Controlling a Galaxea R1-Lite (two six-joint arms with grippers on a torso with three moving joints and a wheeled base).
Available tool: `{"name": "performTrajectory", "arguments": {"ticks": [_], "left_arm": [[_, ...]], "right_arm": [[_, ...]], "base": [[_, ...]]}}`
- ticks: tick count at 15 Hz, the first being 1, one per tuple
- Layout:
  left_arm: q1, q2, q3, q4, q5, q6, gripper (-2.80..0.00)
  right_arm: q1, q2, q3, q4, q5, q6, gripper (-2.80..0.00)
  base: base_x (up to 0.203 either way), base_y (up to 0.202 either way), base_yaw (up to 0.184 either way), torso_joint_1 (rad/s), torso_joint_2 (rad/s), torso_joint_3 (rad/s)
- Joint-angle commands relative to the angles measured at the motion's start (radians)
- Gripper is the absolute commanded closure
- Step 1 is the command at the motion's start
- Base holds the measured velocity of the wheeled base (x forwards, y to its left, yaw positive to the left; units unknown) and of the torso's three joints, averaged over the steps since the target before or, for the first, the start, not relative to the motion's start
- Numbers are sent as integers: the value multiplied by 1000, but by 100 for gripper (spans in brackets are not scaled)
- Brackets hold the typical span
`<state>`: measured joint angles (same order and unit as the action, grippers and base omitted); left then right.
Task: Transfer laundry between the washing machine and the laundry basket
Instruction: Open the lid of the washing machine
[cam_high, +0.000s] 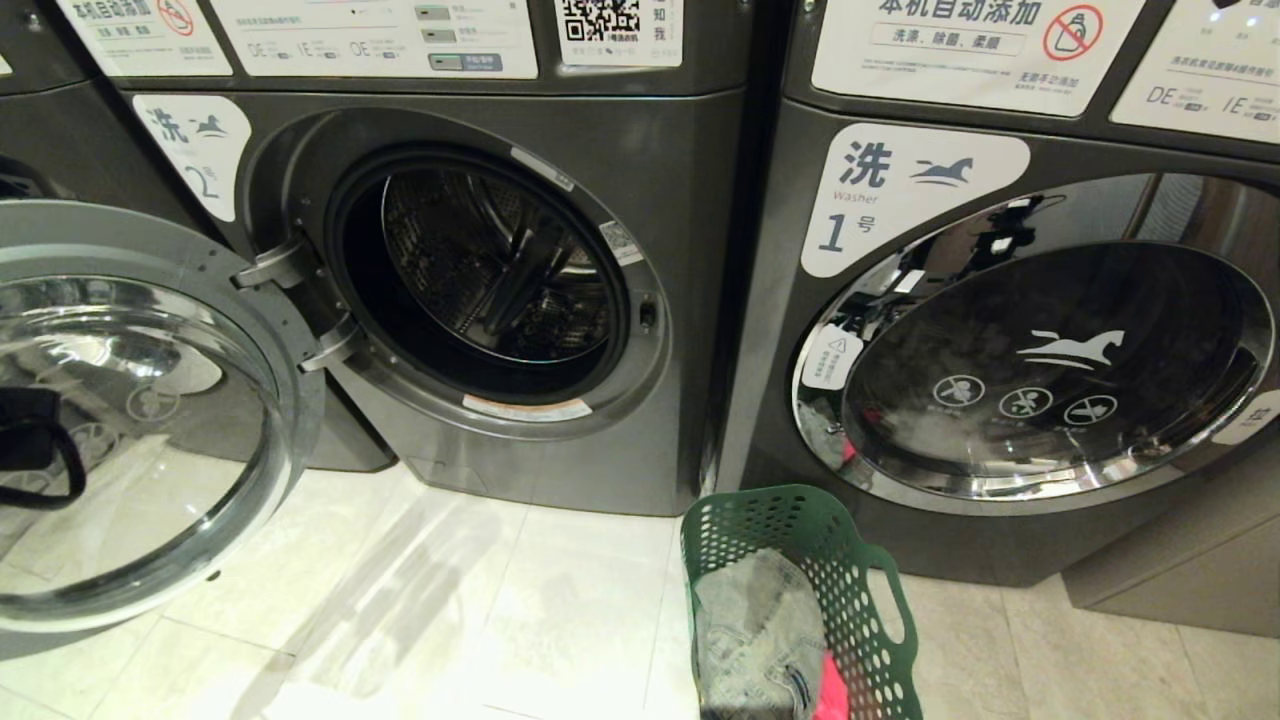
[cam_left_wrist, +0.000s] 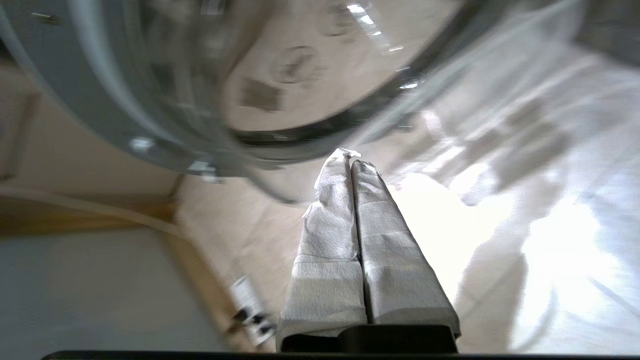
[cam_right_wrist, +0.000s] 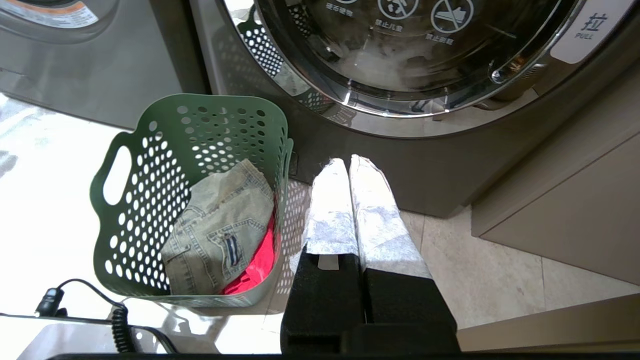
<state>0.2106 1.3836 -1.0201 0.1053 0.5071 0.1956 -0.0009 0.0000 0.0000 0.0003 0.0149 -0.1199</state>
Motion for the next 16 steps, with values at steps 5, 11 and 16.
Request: {"name": "performTrajectory", "arguments": {"ticks": [5, 11, 16], "left_arm": [[-161, -227, 313, -217, -394, -84, 0], [-236, -766, 848, -229, -375, -72, 0], [-212, -1261, 978, -97, -504, -64, 0]], "right_arm": [[-1, 2, 0, 0, 0, -1, 0], [-1, 2, 0, 0, 0, -1, 0], [-1, 2, 0, 1, 0, -1, 0]], "base": [[0, 0, 0, 0, 0, 0], [0, 0, 0, 0, 0, 0], [0, 0, 0, 0, 0, 0]]}}
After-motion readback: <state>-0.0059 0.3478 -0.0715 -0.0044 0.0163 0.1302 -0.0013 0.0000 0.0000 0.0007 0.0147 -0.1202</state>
